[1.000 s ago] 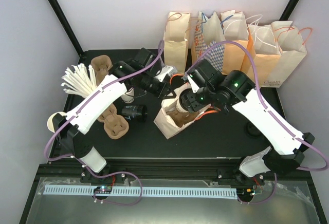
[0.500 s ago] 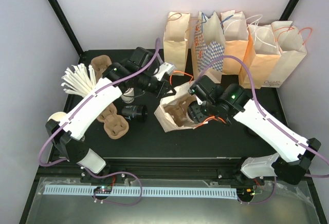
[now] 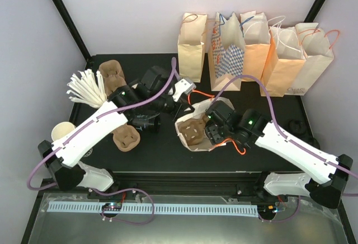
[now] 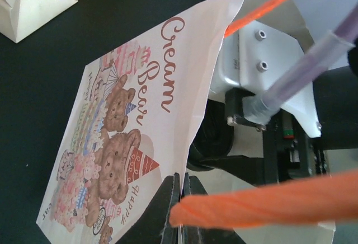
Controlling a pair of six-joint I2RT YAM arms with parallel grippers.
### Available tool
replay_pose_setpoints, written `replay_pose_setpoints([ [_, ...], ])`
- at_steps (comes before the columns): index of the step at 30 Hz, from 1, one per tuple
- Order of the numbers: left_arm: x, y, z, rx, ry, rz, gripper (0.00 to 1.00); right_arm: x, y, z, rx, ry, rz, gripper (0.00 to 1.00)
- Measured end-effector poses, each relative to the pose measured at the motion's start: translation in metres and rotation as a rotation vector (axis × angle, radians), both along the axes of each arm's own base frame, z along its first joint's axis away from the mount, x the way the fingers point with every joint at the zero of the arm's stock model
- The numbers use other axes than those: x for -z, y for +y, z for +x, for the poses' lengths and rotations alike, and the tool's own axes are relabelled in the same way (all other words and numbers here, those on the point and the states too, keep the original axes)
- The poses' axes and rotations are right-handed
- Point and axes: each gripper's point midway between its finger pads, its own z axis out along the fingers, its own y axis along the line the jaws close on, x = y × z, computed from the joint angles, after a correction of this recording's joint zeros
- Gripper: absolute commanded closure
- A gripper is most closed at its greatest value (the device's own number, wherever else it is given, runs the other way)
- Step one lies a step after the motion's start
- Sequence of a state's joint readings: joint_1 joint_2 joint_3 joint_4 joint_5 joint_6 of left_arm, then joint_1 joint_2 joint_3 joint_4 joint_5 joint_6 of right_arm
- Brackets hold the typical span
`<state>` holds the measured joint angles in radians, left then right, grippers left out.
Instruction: Pack the takeout coffee
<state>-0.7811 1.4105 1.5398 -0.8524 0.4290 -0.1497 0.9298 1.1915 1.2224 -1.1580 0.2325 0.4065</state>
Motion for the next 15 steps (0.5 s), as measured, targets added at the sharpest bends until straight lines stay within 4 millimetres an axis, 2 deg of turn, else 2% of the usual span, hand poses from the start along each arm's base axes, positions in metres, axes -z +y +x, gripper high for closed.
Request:
replay_pose_setpoints([
  [3, 0.006, 0.004, -0.007, -0.015, -0.011, -0.009, 0.96, 0.010, -0.005, 0.000, 0.036, -0.018, -0.018, 0.44],
  [6, 0.008, 0.005, -0.009, -0.025, -0.015, -0.024, 0.96, 0.012, -0.013, 0.001, 0.078, -0.049, -0.013, 0.44],
  [10, 0.008, -0.001, -0.011, -0.026, -0.012, -0.050, 0.96, 0.010, -0.018, 0.004, 0.132, -0.085, 0.016, 0.44],
  [15, 0.012, -0.007, -0.016, -0.027, 0.022, -0.066, 0.95, 0.019, -0.018, 0.008, 0.185, -0.109, 0.061, 0.44],
])
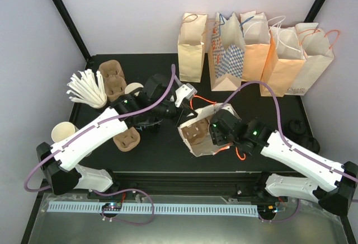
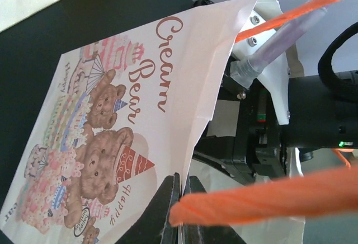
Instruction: Pack the takeout coffee
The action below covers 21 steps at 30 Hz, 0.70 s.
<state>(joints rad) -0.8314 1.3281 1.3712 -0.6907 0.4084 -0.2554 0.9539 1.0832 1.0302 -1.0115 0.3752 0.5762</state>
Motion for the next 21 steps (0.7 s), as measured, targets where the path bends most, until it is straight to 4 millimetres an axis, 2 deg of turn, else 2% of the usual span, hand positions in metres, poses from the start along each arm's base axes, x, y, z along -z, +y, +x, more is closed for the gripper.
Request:
replay_pose_setpoints([
  [3, 0.004, -0.003, -0.002, -0.002, 0.024, -0.006, 0.93, 0.006, -0.002, 0.001, 0.025, -0.015, 0.016, 0.44],
  [5, 0.005, -0.005, -0.002, -0.003, 0.039, -0.013, 0.86, 0.009, -0.003, 0.003, 0.043, -0.022, 0.024, 0.44],
  [6, 0.006, -0.006, -0.003, -0.004, 0.050, -0.017, 0.78, 0.011, -0.003, 0.004, 0.048, -0.026, 0.028, 0.44],
  [9, 0.006, -0.009, -0.005, 0.003, 0.080, -0.031, 0.44, 0.016, -0.003, 0.006, 0.057, -0.040, 0.048, 0.44],
  [12, 0.002, -0.011, -0.005, -0.001, 0.127, -0.063, 0.27, 0.017, -0.002, 0.008, 0.062, -0.049, 0.063, 0.44],
  [16, -0.008, -0.005, 0.009, -0.042, 0.177, -0.123, 0.17, 0.019, 0.000, 0.010, 0.062, -0.055, 0.073, 0.44],
  [21, -0.041, 0.028, 0.056, -0.188, 0.175, -0.274, 0.15, 0.035, -0.005, 0.005, 0.059, -0.031, 0.046, 0.45],
])
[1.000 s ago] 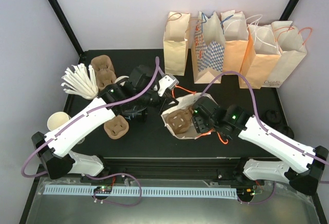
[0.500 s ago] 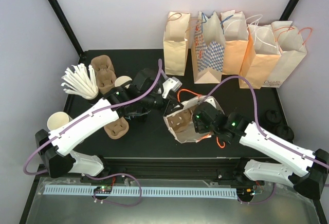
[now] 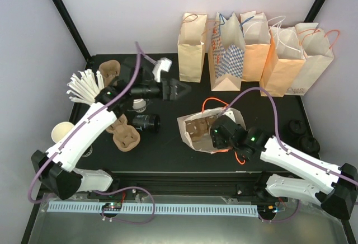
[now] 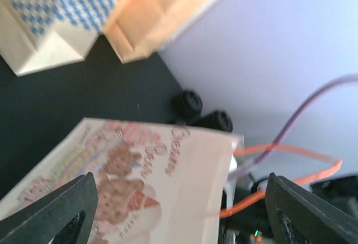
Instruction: Pack the takeout coffee
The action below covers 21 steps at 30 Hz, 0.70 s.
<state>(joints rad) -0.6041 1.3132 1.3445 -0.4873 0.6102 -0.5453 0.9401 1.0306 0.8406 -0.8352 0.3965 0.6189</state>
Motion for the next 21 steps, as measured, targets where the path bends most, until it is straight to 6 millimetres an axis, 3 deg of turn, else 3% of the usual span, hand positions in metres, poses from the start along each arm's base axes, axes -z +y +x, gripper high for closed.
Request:
replay_pose_setpoints([
  [3, -0.015, 0.022, 0.023, -0.077, 0.003, -0.072, 0.20, 0.006, -0.003, -0.004, -0.003, 0.010, -0.005, 0.45],
  [7, 0.011, 0.006, 0.053, -0.030, 0.098, -0.061, 0.27, 0.008, -0.005, -0.005, -0.006, 0.000, 0.007, 0.43],
  [11, 0.097, -0.029, 0.103, 0.038, 0.283, 0.075, 0.29, 0.009, -0.006, -0.005, -0.007, -0.020, 0.028, 0.43],
  [13, 0.144, -0.036, 0.116, 0.057, 0.371, 0.151, 0.29, 0.008, -0.007, -0.005, -0.008, -0.037, 0.046, 0.42],
  [15, 0.179, -0.039, 0.123, 0.074, 0.439, 0.205, 0.30, 0.009, -0.008, -0.005, -0.006, -0.057, 0.064, 0.41],
  [18, 0.205, -0.043, 0.129, 0.095, 0.492, 0.245, 0.30, 0.007, -0.010, -0.004, -0.002, -0.083, 0.078, 0.40],
  [21, 0.211, -0.051, 0.130, 0.125, 0.502, 0.242, 0.30, 0.004, -0.011, -0.001, 0.006, -0.106, 0.079, 0.40],
])
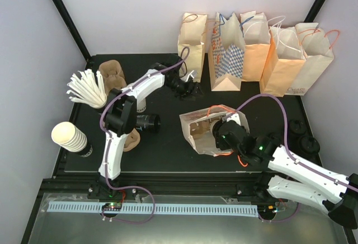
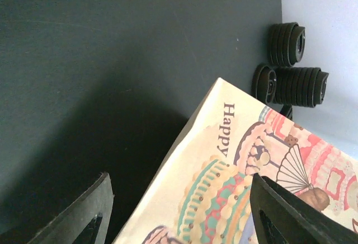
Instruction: Pack the takeout coffee
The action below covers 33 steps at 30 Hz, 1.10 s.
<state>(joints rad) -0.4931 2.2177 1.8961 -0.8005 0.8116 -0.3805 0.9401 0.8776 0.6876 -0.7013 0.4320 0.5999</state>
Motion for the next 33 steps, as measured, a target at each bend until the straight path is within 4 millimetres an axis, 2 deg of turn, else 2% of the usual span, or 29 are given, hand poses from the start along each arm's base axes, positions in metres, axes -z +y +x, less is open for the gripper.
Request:
replay_pose_setpoints([
  [4, 0.007, -0.015, -0.003, 0.040, 0.017, -0.027, 0.30, 0.000, -0.002, 0.005, 0.009, -0.020, -0.029, 0.40],
  [9, 0.032, -0.036, -0.005, 0.082, 0.068, -0.054, 0.30, -0.001, -0.003, 0.011, 0.021, -0.046, -0.055, 0.40],
  [10, 0.033, -0.038, -0.003, 0.084, 0.066, -0.059, 0.30, -0.001, -0.003, 0.012, 0.022, -0.052, -0.061, 0.40],
  [14, 0.062, -0.043, 0.000, 0.079, 0.119, -0.059, 0.30, -0.005, -0.003, 0.017, 0.020, -0.081, -0.076, 0.40],
  [17, 0.072, -0.047, 0.001, 0.075, 0.154, -0.080, 0.30, -0.010, 0.000, 0.020, 0.017, -0.108, -0.072, 0.40],
  [25, 0.074, -0.056, -0.001, 0.081, 0.211, -0.148, 0.35, -0.018, 0.006, 0.028, 0.011, -0.158, -0.054, 0.41],
  [33, 0.077, -0.061, -0.006, 0.084, 0.251, -0.196, 0.38, 0.002, 0.007, 0.033, 0.029, -0.124, -0.113, 0.43],
])
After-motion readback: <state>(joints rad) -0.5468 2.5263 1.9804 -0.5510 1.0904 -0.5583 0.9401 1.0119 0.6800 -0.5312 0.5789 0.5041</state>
